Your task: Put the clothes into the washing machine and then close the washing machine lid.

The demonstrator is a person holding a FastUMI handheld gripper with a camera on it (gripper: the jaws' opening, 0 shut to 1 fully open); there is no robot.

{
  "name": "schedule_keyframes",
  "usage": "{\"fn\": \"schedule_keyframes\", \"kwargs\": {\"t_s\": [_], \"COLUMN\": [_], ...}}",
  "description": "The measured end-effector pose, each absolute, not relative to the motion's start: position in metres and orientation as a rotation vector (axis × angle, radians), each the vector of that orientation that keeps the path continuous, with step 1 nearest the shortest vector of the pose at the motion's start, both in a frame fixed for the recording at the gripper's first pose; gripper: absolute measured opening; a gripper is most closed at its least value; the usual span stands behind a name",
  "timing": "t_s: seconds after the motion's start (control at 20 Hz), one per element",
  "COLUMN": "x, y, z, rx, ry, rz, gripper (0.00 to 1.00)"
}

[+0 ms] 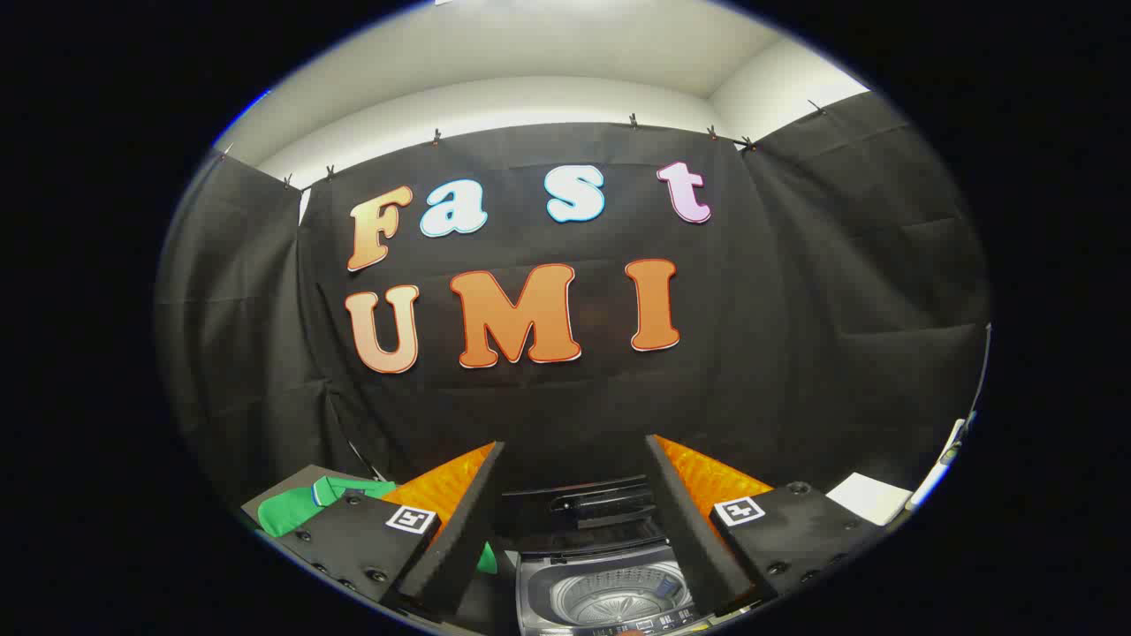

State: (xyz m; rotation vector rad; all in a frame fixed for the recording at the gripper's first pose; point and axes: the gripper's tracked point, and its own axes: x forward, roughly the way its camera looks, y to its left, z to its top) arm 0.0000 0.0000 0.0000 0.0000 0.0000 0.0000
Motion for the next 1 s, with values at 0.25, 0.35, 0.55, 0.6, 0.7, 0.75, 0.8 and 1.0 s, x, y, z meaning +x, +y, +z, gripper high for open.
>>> {"fn": "schedule_keyframes", "kwargs": {"t_s": [0.25, 0.35, 0.55, 0.6, 0.7, 0.75, 0.8, 1.0], "x": [0.001, 0.002, 0.005, 0.006, 0.007, 0.008, 0.008, 0.006], "y": [0.003, 0.003, -0.002, -0.003, -0.002, -0.002, -0.002, 0.001], "z": [0.0, 0.001, 0.001, 0.0, 0.001, 0.003, 0.005, 0.017], "rx": [-0.007, -0.008, -0.012, -0.012, -0.01, -0.011, -0.013, -0.024], "ry": [-0.002, -0.003, -0.003, -0.001, 0.0, -0.004, -0.008, -0.028], "rz": [0.007, 0.01, 0.006, 0.005, 0.005, 0.005, 0.006, 0.014], "gripper": [0.99, 0.99, 0.99, 0.99, 0.98, 0.98, 0.98, 0.98]}}
